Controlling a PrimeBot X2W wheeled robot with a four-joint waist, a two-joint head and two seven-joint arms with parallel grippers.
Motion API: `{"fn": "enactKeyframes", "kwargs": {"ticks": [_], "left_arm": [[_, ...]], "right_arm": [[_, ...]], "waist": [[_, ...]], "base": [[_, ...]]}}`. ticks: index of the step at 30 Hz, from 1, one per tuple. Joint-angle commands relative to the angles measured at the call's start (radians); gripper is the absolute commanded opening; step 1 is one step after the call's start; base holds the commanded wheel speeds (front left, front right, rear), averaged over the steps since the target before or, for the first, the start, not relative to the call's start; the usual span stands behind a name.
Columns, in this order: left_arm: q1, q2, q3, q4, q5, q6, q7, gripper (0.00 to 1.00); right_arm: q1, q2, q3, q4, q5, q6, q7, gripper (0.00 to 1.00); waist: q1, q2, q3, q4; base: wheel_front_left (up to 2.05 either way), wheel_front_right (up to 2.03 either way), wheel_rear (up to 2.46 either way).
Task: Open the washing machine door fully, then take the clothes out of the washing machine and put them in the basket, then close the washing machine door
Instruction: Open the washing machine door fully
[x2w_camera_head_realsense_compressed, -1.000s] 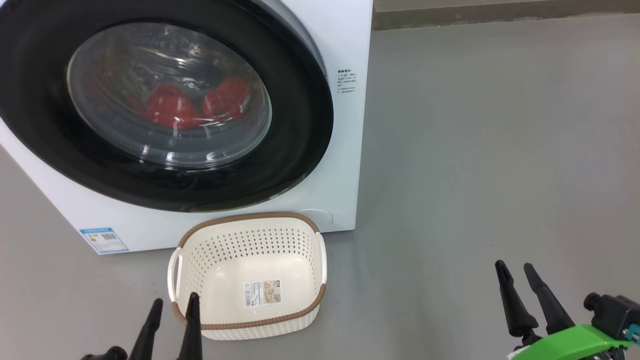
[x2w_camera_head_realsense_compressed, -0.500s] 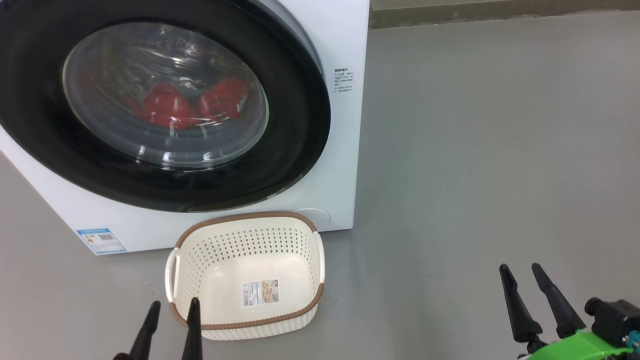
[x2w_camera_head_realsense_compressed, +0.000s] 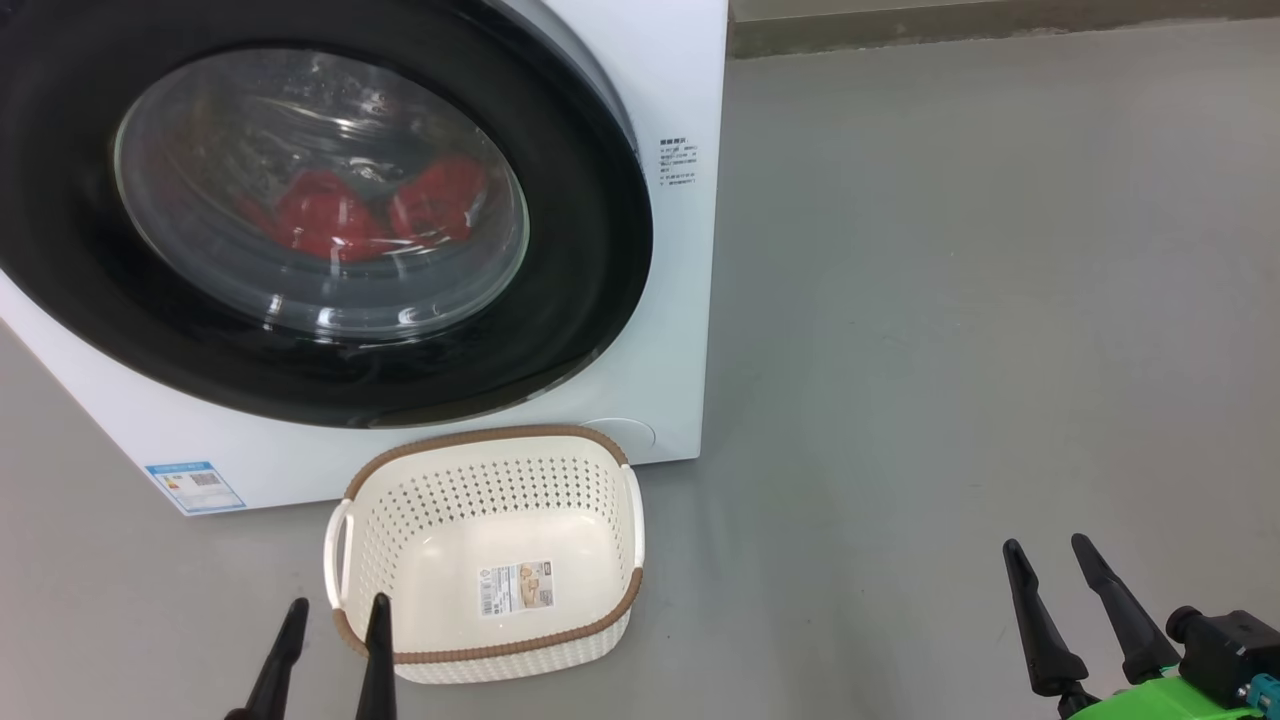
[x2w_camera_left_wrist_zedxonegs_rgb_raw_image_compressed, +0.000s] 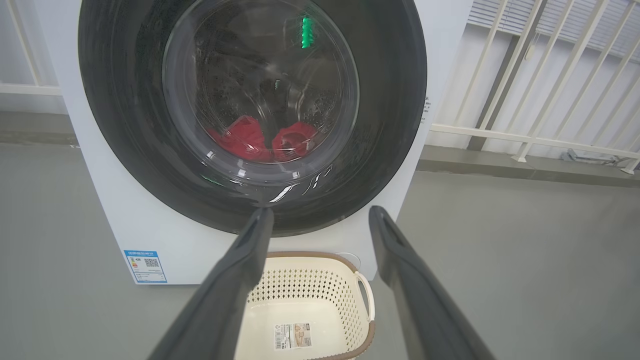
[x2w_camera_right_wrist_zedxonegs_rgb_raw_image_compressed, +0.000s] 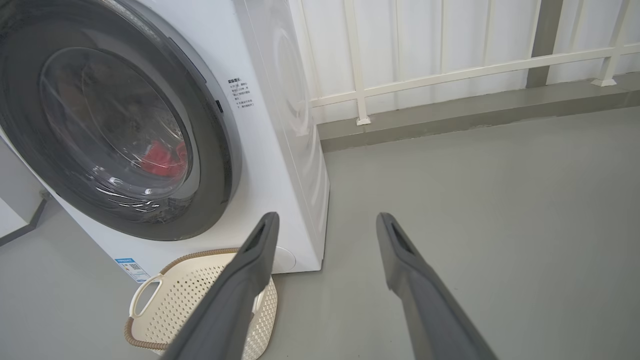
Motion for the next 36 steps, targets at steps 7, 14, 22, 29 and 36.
{"fn": "enactKeyframes", "kwargs": {"ticks": [7, 14, 22, 29, 36], "left_arm": [[-0.012, 0.01, 0.037, -0.024, -0.008, -0.004, -0.012, 1.0], [-0.02, 0.01, 0.025, -0.033, -0.017, -0.005, -0.012, 1.0], [-0.038, 0.01, -0.004, -0.042, -0.032, 0.006, -0.012, 1.0], [-0.083, 0.01, -0.031, -0.049, -0.042, 0.007, -0.012, 1.0], [-0.143, 0.01, -0.05, -0.048, -0.05, 0.003, -0.012, 1.0]], "right_arm": [[-0.008, -0.015, 0.02, -0.024, -0.009, 0.0, -0.012, 1.0], [-0.035, 0.001, 0.026, -0.048, 0.02, 0.0, -0.012, 0.0], [-0.18, 0.03, 0.082, -0.052, 0.128, 0.0, -0.012, 0.0], [-0.373, 0.031, 0.116, -0.045, 0.22, 0.0, -0.012, 0.0], [-0.559, -0.01, 0.162, -0.027, 0.339, 0.0, -0.012, 0.0]], "waist": [[0.0, -0.0001, 0.0, 0.002], [0.0, -0.0001, 0.004, 0.018], [0.0, -0.0001, 0.043, 0.038], [0.0, -0.0001, 0.113, 0.067], [0.0, -0.0001, 0.202, 0.105]], "base": [[0.0, 0.0, 0.0], [0.0, 0.0, 0.0], [0.0, 0.0, 0.0], [0.0, 0.0, 0.0], [0.0, 0.0, 0.0]]}}
